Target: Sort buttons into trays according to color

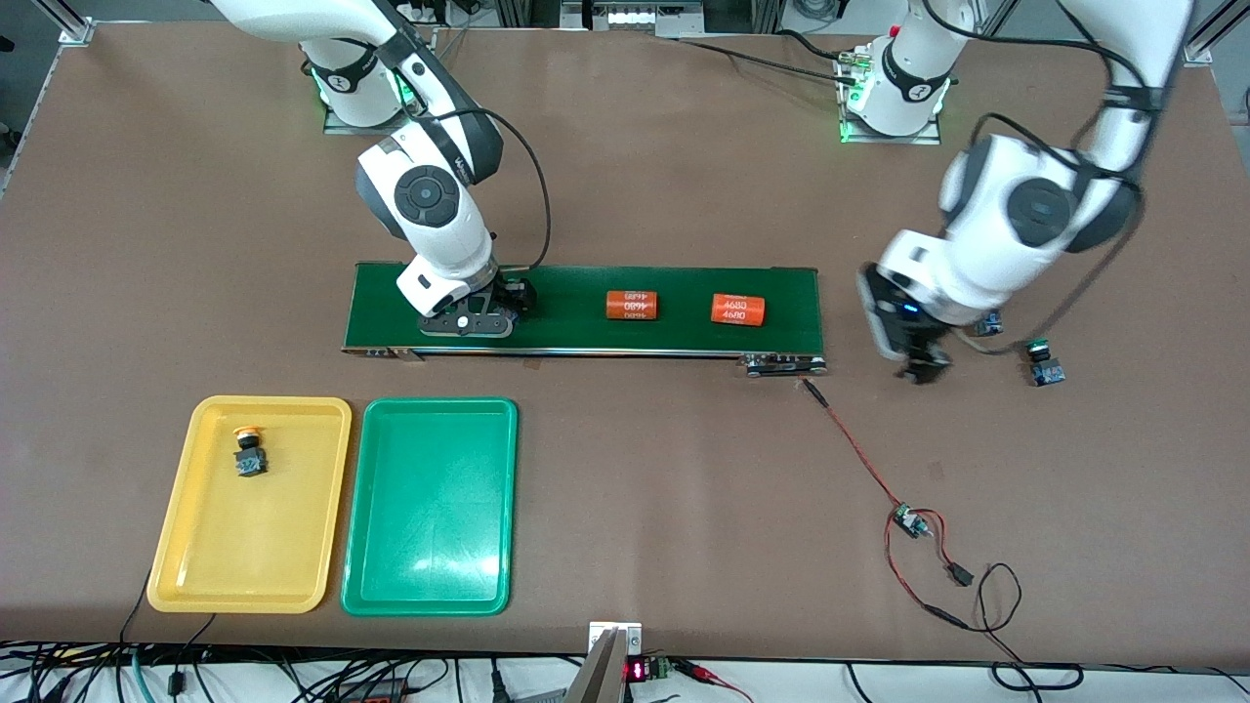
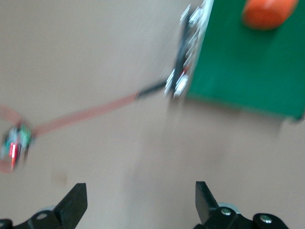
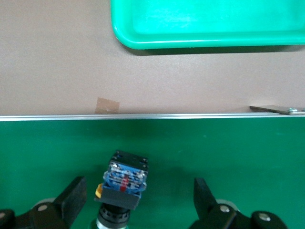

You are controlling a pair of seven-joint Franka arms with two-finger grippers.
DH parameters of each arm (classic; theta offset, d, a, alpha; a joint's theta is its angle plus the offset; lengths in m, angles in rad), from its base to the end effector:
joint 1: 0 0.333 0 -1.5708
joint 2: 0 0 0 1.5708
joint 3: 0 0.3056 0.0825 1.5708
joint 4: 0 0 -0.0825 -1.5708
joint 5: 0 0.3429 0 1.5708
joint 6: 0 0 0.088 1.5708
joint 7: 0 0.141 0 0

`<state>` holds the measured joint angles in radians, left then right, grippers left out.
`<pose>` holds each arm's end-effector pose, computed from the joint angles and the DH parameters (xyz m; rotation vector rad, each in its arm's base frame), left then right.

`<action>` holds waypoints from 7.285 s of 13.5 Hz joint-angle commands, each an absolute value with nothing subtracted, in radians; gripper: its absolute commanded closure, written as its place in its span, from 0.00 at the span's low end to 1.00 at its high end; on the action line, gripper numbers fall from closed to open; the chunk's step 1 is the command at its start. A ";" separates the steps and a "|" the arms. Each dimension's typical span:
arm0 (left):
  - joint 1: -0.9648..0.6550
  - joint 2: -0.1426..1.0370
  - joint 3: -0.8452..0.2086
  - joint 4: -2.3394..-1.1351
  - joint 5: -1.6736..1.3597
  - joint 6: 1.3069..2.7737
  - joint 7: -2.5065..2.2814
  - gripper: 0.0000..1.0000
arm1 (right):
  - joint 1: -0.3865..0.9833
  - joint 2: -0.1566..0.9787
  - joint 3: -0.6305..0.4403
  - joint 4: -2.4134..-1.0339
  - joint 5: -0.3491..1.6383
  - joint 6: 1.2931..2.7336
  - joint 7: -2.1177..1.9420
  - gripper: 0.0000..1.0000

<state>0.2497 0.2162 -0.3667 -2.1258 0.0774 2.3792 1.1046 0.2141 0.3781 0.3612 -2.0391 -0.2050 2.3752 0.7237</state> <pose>0.5400 -0.0588 0.3039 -2.5267 1.8546 -0.0898 0.4776 0.2981 0.2527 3.1274 -0.0345 -0.0029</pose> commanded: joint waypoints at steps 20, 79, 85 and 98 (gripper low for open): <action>0.347 0.368 -0.118 -2.181 0.018 2.235 0.215 0.00 | 0.143 0.423 0.365 -1.979 -0.256 2.378 0.712 0.81; 0.220 0.261 -0.318 -1.999 -0.020 2.065 -0.237 0.00 | 0.074 0.401 0.275 -1.448 -0.124 1.798 0.166 0.00; 0.454 0.347 -0.304 -1.973 0.078 2.121 -0.048 0.00 | 0.043 0.289 0.264 -1.447 -0.120 1.586 0.170 0.00; 0.586 0.501 -0.304 -1.924 0.156 2.238 0.000 0.00 | 0.009 0.273 0.258 -1.440 -0.077 1.546 0.181 0.00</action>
<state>0.5679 0.4676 -0.2931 -1.9676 0.1390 2.2430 -0.0290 0.0172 0.2957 0.2587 -1.4237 -0.0924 1.5532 0.1653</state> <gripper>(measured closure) 0.000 0.000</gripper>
